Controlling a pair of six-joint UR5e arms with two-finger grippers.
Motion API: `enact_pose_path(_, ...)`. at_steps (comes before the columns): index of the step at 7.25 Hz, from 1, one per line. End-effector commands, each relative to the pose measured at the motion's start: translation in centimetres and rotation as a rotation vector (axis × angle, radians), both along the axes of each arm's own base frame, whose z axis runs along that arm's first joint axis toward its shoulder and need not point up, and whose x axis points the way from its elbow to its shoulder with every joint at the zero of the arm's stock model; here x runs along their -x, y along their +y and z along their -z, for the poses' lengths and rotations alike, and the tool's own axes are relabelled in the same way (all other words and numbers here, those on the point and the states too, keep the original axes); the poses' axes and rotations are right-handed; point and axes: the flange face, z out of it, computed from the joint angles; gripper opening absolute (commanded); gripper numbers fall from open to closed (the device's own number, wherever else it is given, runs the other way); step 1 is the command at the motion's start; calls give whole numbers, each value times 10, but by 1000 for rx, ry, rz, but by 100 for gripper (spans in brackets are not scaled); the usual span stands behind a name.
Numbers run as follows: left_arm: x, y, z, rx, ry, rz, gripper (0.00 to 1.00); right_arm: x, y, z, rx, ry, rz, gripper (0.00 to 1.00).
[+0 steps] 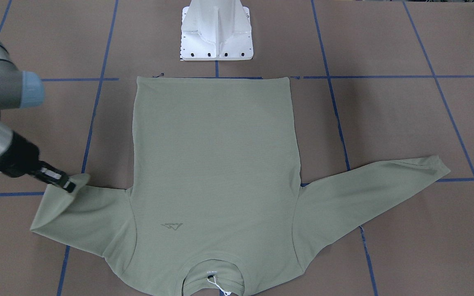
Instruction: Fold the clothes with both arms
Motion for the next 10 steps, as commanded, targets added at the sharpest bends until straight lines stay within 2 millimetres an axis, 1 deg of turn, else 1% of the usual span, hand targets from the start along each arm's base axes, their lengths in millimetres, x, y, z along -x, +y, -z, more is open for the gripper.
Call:
enact_pose_path(1,-1,0,-3,5,-1,-2,100,129,-9,171,9,39,-129,0)
enact_pose_path(2,-1,1,-7,10,-2,-3,100,163,-29,229,-12,49,-148,0)
enact_pose_path(3,-1,1,-7,10,-2,-3,100,200,-29,254,-28,71,-153,0)
enact_pose_path(4,-1,1,-7,10,-2,-3,100,241,-12,244,-87,78,-175,0)
enact_pose_path(5,-1,1,-7,10,-2,-3,100,282,0,225,-116,79,-171,0)
enact_pose_path(6,-1,1,-7,10,-2,-3,100,292,5,223,-121,80,-167,0)
enact_pose_path(7,-1,1,-7,10,-2,-3,100,297,10,237,-129,68,-160,0)
enact_pose_path(8,-1,1,-7,11,-2,-3,100,305,13,254,-134,61,-153,0)
enact_pose_path(9,-1,1,-7,11,-2,-3,100,319,11,256,-145,58,-158,0)
enact_pose_path(10,-1,1,-7,13,-2,-2,100,330,12,247,-158,58,-167,0)
